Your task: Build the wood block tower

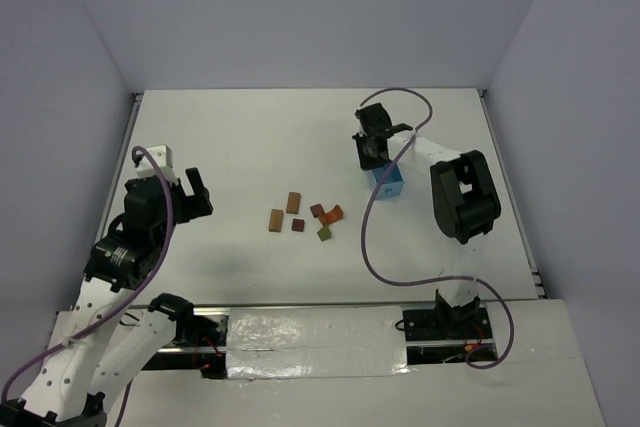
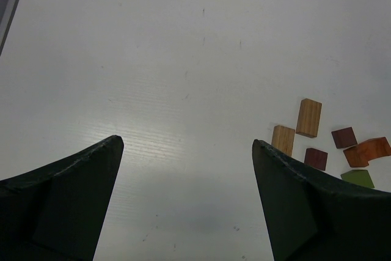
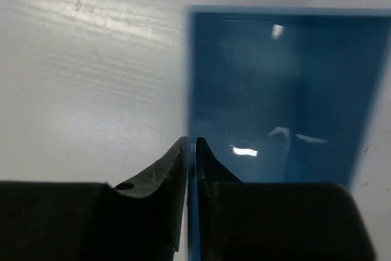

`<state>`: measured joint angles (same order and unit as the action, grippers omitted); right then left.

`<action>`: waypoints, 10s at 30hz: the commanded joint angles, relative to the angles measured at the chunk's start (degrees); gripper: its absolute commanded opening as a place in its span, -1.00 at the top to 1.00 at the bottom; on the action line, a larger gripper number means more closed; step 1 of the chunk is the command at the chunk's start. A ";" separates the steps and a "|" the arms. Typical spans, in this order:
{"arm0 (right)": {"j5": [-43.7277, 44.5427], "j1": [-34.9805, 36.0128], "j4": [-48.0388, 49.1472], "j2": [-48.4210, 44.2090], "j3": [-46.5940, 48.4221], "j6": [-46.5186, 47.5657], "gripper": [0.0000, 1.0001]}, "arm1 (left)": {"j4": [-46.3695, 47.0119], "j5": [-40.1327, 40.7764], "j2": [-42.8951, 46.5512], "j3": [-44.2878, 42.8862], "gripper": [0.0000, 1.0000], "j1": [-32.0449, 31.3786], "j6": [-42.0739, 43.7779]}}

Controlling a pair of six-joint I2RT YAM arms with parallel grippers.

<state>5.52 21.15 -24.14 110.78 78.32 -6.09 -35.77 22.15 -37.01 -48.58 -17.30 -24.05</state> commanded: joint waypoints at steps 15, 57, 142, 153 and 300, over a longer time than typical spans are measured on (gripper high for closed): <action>4.15 -19.37 -20.32 25.44 46.27 14.09 0.86 | 2.64 -2.55 0.72 0.15 -0.99 -0.63 0.85; 16.10 33.08 5.52 -12.71 -3.98 -18.43 -0.63 | 1.76 -0.09 -2.45 -0.38 -0.99 -0.81 0.41; -20.21 -5.51 2.60 -4.25 2.01 3.89 -0.13 | 2.90 -3.87 -2.19 0.06 -0.99 -0.98 1.55; -9.47 -1.64 0.50 -0.31 4.20 5.56 0.02 | 3.07 -4.57 -2.18 0.24 -0.99 -0.98 1.82; -3.94 -1.46 -6.71 9.45 14.58 15.32 0.10 | 3.51 -6.77 -3.85 0.24 -0.99 -0.98 2.43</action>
<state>1.30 19.92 -30.98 119.74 91.50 8.67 -34.61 16.14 -41.17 -48.36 -18.09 -22.55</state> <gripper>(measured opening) 0.445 0.994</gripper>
